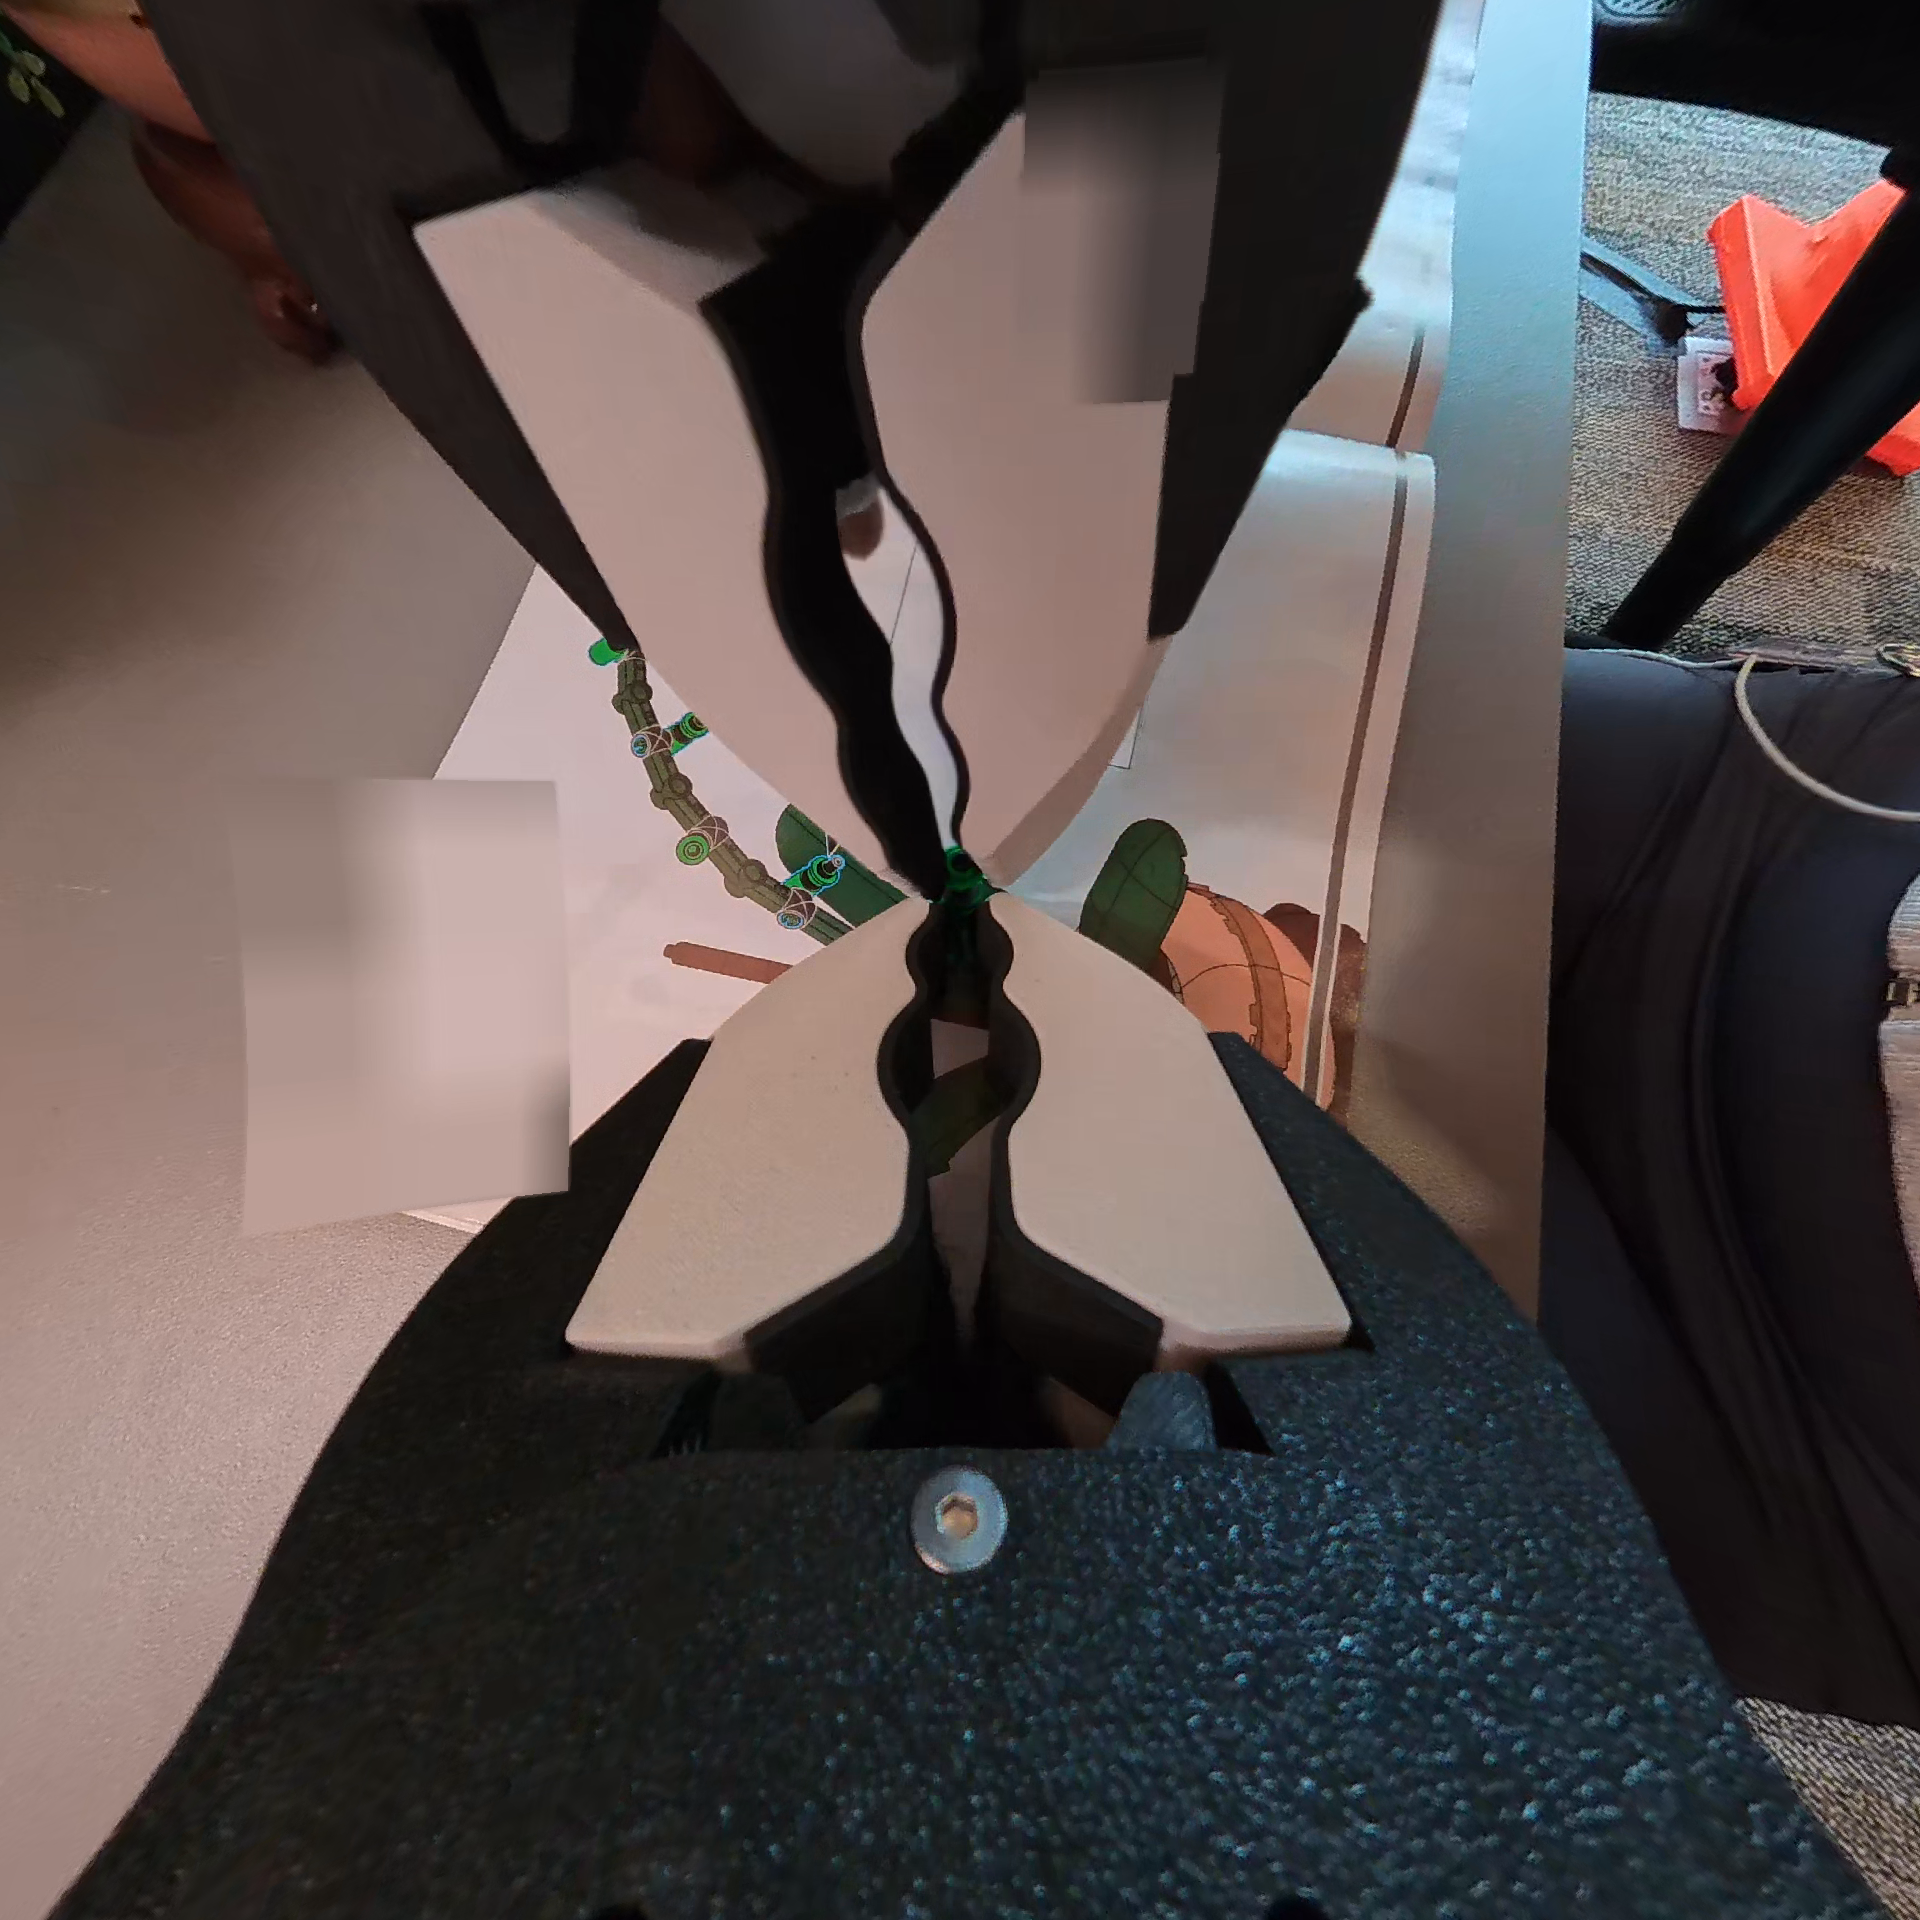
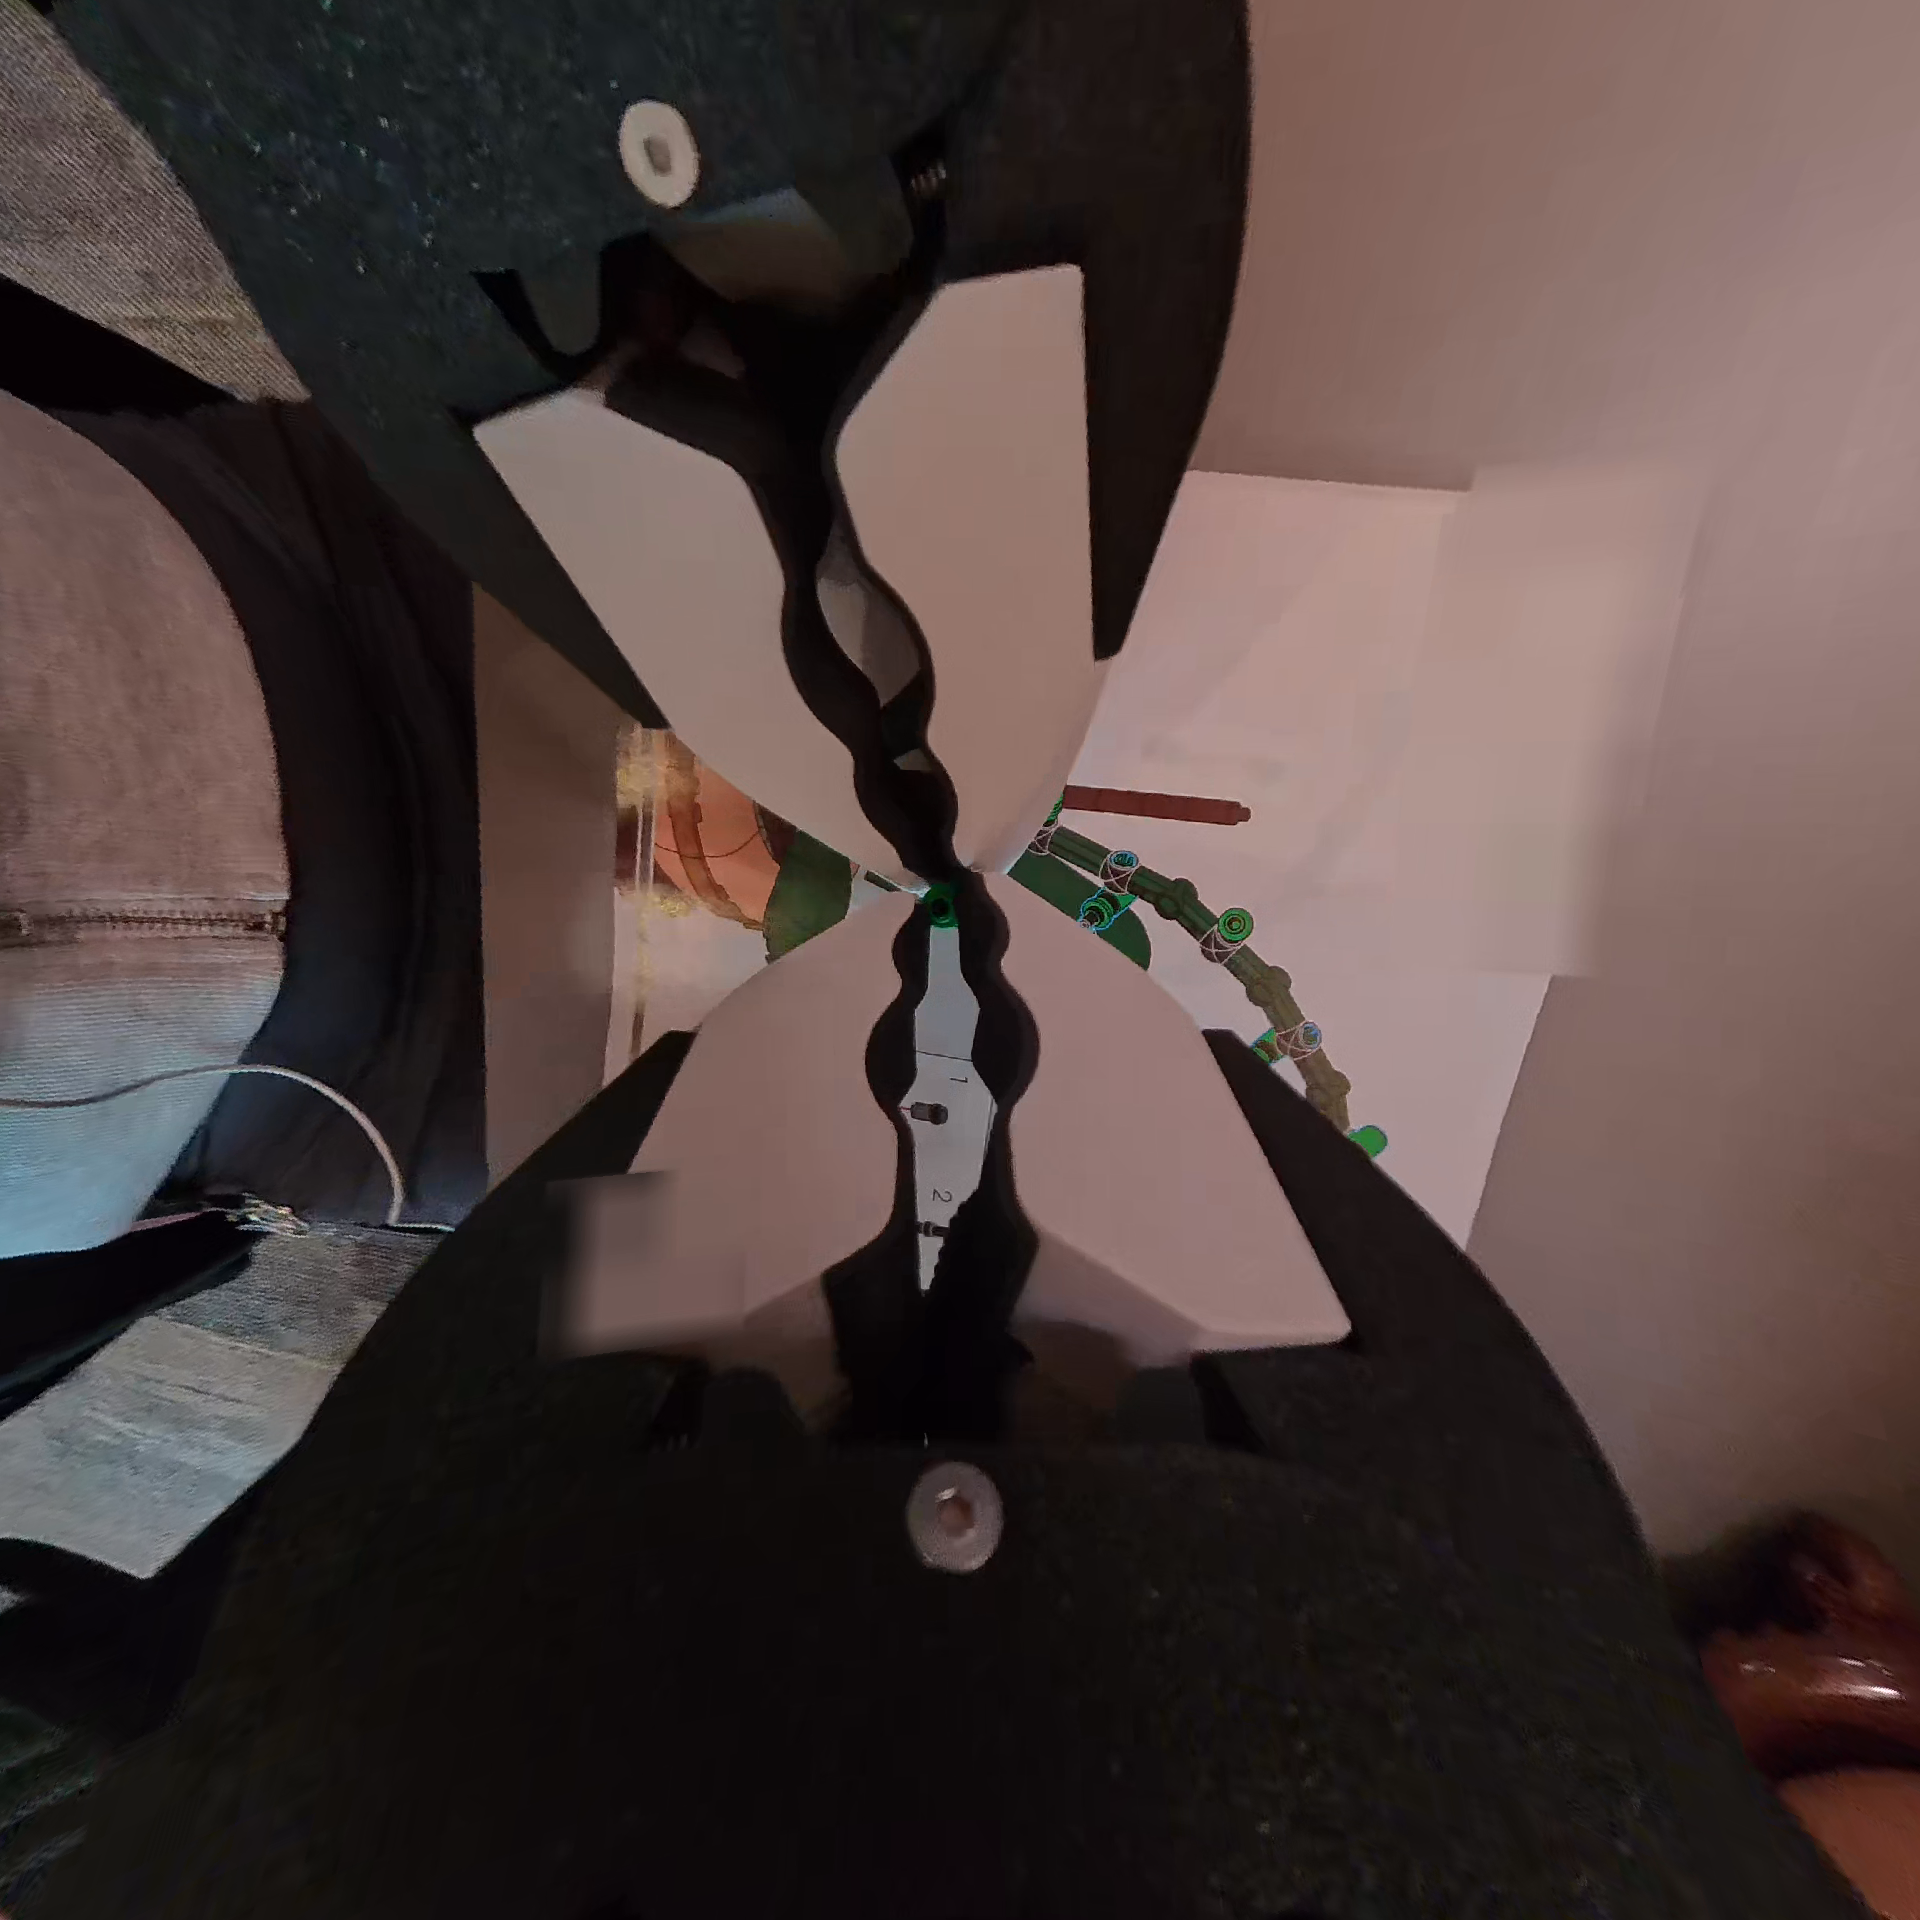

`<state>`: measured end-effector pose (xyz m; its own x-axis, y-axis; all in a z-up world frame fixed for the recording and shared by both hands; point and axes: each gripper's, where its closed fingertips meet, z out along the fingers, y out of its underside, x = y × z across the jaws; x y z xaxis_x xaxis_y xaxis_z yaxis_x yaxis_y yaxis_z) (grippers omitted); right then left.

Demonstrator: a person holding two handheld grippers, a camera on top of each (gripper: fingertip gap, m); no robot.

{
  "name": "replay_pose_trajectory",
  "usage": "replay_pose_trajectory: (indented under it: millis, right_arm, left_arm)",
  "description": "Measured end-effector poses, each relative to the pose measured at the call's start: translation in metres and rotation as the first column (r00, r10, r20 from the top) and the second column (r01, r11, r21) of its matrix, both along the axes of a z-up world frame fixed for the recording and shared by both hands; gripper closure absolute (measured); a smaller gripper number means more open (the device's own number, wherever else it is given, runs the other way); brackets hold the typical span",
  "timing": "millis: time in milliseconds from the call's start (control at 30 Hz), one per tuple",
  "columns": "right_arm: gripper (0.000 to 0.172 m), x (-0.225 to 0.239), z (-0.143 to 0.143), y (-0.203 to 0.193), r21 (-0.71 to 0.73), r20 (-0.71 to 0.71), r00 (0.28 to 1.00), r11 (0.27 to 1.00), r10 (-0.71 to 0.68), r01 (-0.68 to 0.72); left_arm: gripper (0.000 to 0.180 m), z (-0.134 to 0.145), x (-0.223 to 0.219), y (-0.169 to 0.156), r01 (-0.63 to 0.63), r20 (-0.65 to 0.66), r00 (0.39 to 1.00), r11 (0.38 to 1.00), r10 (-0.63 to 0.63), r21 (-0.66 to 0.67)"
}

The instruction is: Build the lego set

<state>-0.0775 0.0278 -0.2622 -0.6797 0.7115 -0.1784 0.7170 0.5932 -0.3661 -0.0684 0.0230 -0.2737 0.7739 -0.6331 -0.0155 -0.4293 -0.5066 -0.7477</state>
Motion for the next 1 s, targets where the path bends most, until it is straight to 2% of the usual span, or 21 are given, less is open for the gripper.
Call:
replay_pose_trajectory:
  millis: [67, 100, 133, 200, 333, 400, 1000]
  right_arm:
    - [0.162, -0.002, 0.002, 0.001, 0.014, -0.052, 0.999, 1.0, 0.01, -0.009]
    - [0.148, -0.004, 0.003, 0.006, 0.027, -0.075, 0.997, 0.999, -0.019, 0.021]
    - [0.146, -0.003, 0.007, 0.007, 0.016, -0.091, 0.996, 1.0, -0.021, 0.023]
    - [0.15, -0.004, 0.017, 0.007, -0.004, -0.152, 0.988, 1.0, -0.024, 0.024]
    - [0.166, 0.001, 0.016, 0.006, 0.085, -0.164, 0.985, 0.996, 0.052, -0.039]
    - [0.165, 0.002, 0.01, 0.007, 0.138, -0.148, 0.986, 0.989, 0.077, -0.057]
    - [0.17, 0.001, 0.007, 0.003, 0.125, -0.101, 0.992, 0.99, 0.079, -0.066]
  left_arm:
    - [0.176, 0.0, 0.0, 0.0, 0.0, 0.001, 1.0, 1.0, 0.0, 0.0]
    - [0.176, 0.0, 0.001, 0.0, 0.004, 0.001, 1.0, 1.0, -0.004, 0.0]
    - [0.176, 0.0, 0.001, 0.0, 0.005, 0.0, 1.0, 1.0, -0.005, 0.001]
    - [0.176, 0.0, 0.001, 0.0, 0.005, 0.001, 1.0, 1.0, -0.005, 0.0]
    - [0.176, -0.001, 0.0, 0.0, 0.005, 0.001, 1.0, 1.0, -0.005, 0.0]
    - [0.176, -0.001, 0.0, 0.0, 0.006, 0.001, 1.0, 1.0, -0.006, 0.0]
    - [0.176, -0.001, 0.0, 0.0, 0.006, 0.005, 1.0, 1.0, -0.006, -0.002]
